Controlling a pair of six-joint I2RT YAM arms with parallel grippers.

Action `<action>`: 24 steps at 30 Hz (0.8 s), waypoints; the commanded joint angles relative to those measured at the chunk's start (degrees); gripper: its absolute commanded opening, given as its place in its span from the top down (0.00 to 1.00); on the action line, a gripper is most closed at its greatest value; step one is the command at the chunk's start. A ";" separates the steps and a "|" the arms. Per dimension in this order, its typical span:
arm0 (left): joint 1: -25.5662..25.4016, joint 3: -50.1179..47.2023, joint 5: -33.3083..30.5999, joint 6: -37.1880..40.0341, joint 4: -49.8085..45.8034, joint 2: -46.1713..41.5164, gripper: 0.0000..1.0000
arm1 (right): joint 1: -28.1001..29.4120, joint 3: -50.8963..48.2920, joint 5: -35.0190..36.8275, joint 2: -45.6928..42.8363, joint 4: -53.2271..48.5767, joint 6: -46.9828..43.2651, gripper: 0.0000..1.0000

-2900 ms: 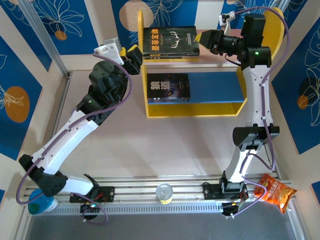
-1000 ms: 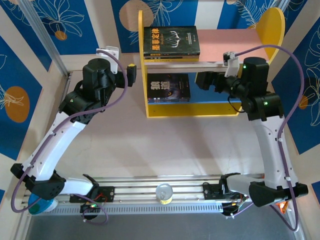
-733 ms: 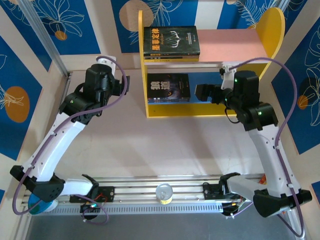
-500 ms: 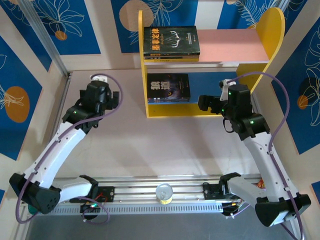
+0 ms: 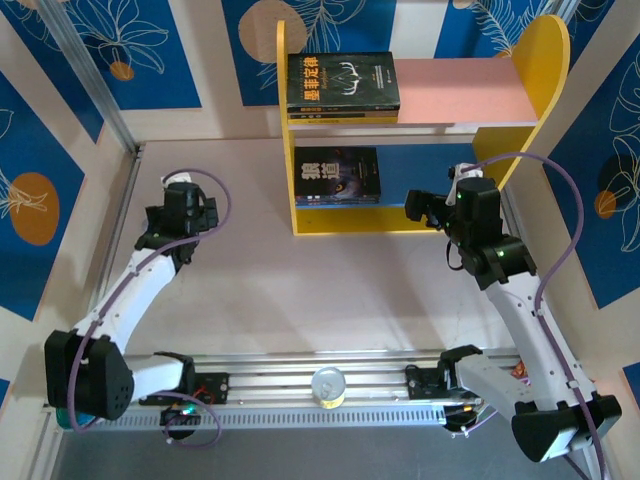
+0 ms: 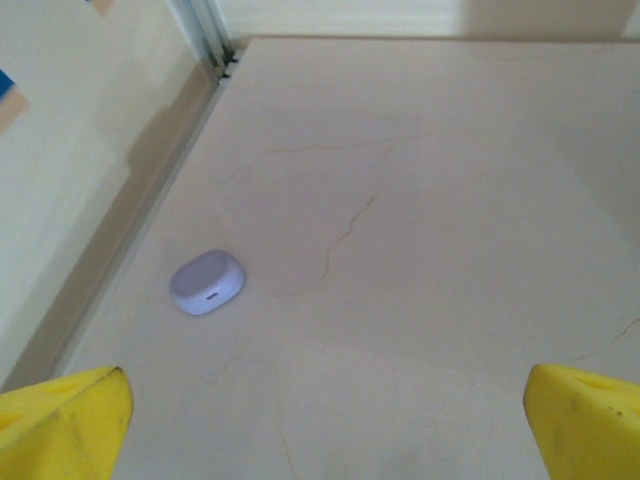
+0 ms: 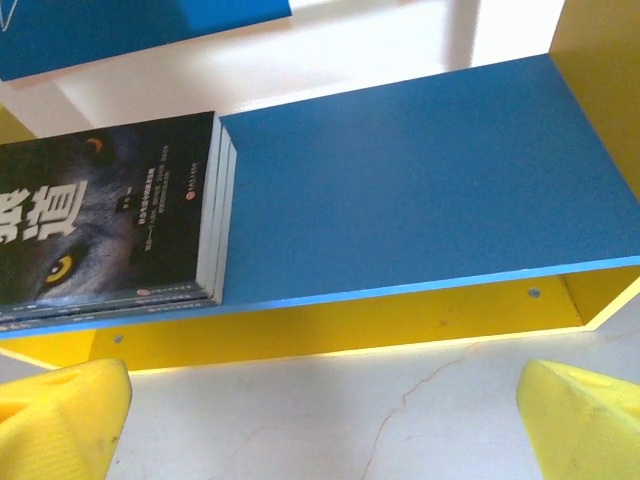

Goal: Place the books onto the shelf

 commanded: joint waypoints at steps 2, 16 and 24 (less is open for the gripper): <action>4.06 -5.65 8.44 1.22 10.69 1.88 0.00 | -0.39 -1.23 2.78 -1.21 2.72 1.15 0.01; 8.75 -23.13 18.05 7.12 44.27 6.58 0.00 | -1.98 -8.05 -1.19 -1.34 12.29 -7.13 0.01; 8.90 -28.92 24.48 10.22 54.99 6.41 0.00 | -2.05 -13.08 -1.49 -1.12 17.88 -11.13 0.01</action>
